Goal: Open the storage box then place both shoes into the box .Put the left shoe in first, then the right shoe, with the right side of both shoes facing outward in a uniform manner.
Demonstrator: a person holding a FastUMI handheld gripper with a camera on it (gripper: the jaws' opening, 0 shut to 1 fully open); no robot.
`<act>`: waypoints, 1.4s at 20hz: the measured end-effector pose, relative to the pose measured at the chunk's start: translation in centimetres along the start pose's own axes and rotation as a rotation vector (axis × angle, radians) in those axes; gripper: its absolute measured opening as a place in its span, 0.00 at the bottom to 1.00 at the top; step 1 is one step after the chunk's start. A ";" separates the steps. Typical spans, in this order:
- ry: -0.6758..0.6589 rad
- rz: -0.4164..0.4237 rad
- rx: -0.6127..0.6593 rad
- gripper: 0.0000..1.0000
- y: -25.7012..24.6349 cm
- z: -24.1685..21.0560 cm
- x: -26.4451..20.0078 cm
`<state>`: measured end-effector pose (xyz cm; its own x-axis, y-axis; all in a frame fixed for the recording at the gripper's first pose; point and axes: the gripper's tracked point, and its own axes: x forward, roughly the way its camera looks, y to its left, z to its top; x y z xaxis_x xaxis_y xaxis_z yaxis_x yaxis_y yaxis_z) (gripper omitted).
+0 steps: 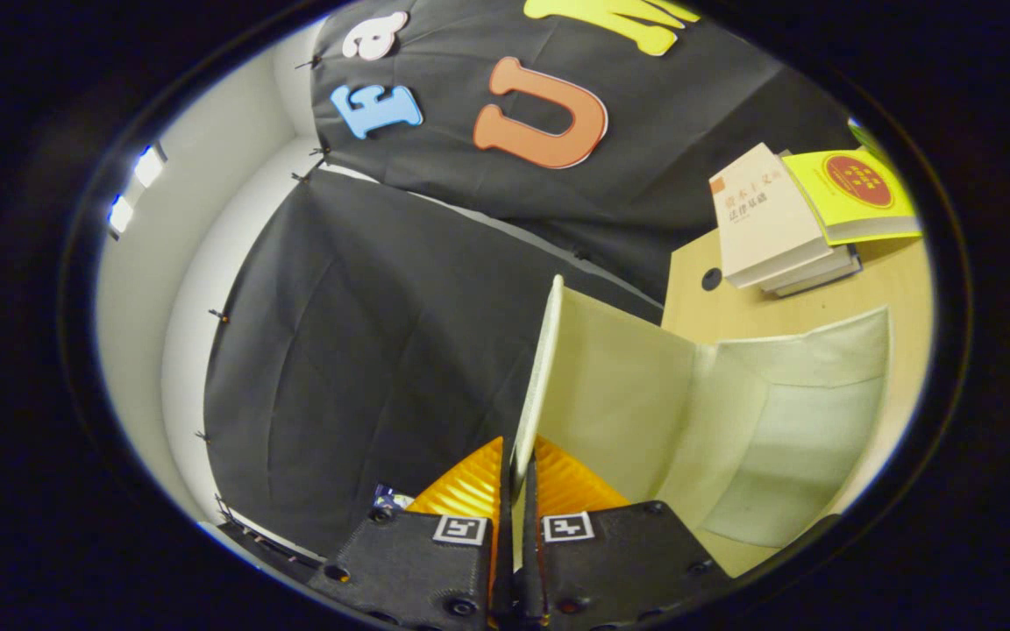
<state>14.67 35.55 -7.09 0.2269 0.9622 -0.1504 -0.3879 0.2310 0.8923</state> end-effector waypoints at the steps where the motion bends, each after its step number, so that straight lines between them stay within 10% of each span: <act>1: -0.007 -0.013 -0.004 0.11 0.1 -0.1 0.9; 5: 0.013 -0.038 -0.035 0.19 1.4 -0.9 4.6; 9: -0.009 -0.102 -0.053 1.00 1.3 -0.9 5.1; 17: -0.025 -0.195 -0.120 1.00 -0.4 -2.6 -0.9; 28: 0.001 -0.540 -0.208 1.00 -12.0 -4.0 -13.9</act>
<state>12.60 19.95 -17.43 0.4405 0.7002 -0.5619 -0.3849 0.7128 0.5864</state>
